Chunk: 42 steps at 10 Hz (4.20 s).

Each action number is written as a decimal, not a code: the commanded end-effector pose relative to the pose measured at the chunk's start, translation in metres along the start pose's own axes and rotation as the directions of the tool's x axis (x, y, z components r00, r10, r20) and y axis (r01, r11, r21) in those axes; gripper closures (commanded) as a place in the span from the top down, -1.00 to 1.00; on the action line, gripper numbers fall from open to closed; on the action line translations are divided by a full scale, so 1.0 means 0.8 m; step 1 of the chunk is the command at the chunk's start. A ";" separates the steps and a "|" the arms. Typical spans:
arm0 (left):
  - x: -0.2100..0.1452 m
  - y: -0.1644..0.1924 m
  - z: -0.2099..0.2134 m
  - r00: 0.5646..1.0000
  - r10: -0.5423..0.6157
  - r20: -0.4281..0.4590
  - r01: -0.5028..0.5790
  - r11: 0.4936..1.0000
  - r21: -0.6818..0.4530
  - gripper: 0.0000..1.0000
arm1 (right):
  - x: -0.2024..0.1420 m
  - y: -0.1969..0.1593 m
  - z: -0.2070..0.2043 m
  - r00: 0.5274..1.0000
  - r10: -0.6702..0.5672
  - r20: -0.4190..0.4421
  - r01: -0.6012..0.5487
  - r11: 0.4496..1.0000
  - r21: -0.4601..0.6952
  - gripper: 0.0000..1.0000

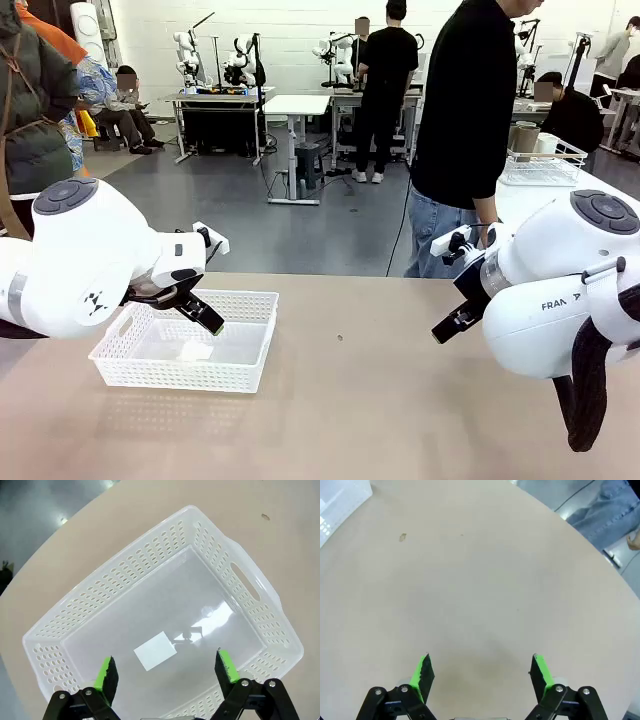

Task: Clean and organize the cups into the basket.
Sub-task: Pick up the Organizing basket and move it to the center of the table, then pick up the Reusable plastic cup from the right side of the table and place it inside the Organizing basket.

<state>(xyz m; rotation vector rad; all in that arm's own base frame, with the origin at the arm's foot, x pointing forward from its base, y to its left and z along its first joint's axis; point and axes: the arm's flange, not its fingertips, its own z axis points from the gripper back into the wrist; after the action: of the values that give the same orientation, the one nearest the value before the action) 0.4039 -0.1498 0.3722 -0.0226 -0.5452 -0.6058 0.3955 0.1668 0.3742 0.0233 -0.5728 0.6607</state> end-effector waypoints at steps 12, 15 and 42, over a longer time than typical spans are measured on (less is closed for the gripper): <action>0.000 0.000 0.000 1.000 -0.001 0.000 0.001 1.000 0.000 1.00 | 0.000 0.000 0.000 1.000 0.000 0.000 0.000 1.000 0.000 1.00; 0.000 0.000 0.000 1.000 -0.001 0.000 0.001 1.000 0.000 1.00 | 0.000 0.000 0.000 1.000 0.000 0.000 0.000 1.000 0.000 1.00; -0.105 0.279 0.228 0.633 0.771 -0.074 -0.472 0.309 -0.826 1.00 | -0.197 -0.246 0.224 0.434 -0.898 -0.072 0.268 0.052 0.962 1.00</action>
<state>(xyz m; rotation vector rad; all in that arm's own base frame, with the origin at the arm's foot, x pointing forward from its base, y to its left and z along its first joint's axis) 0.3810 0.1036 0.5102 -1.2344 -0.5066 -0.1785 0.3204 -0.1077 0.4824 1.4589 -0.6647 0.1150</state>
